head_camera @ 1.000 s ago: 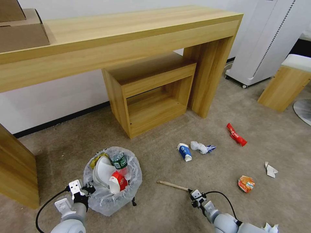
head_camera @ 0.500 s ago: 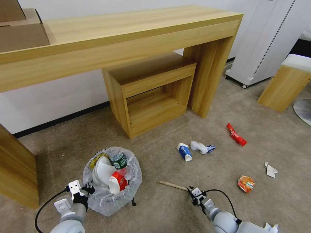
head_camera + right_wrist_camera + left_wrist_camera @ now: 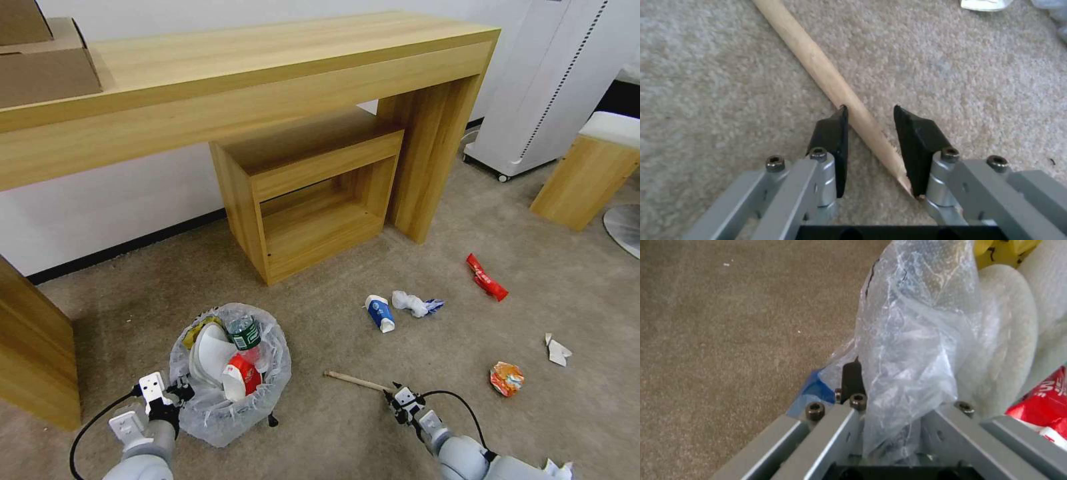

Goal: Pick up the trash bin and place the garbage on the floor into it.

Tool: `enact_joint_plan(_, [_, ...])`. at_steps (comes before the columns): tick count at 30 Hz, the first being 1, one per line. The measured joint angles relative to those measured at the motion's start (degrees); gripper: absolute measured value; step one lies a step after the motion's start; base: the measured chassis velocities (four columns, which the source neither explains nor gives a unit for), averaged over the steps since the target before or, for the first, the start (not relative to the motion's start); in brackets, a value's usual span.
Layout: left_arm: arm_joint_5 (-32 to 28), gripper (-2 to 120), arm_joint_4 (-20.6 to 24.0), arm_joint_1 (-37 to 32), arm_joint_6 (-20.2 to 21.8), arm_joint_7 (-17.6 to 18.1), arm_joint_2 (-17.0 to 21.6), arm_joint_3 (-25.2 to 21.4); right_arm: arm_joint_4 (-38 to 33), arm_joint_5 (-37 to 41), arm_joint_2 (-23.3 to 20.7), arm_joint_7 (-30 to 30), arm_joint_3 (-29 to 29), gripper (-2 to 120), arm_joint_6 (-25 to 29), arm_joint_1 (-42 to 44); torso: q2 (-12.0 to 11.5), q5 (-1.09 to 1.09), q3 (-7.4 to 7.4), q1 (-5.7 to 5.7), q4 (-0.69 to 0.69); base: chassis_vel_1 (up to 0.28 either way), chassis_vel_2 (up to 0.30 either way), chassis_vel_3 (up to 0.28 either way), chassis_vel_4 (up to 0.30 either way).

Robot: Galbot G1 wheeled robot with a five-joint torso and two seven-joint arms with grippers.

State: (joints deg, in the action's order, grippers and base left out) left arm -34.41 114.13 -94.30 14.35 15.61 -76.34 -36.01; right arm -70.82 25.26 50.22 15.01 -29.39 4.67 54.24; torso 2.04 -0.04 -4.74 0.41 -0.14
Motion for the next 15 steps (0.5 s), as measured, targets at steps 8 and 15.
enact_joint_plan(8, [0.1,1,-0.1,0.1,0.0,0.0,-0.1,0.1,0.2,0.2,-0.2,-0.1,0.1,21,0.0,-0.1,0.0,0.01,0.0,0.0,0.0,0.0,0.0,0.0,0.0])
enact_joint_plan(15, [0.1,1,-0.1,0.1,0.0,0.0,-0.2,0.1,1.4,0.2,0.2,-0.1,0.2,18,-0.1,-0.1,0.0,0.01,0.0,0.0,0.0,0.0,0.0,0.0,0.0])
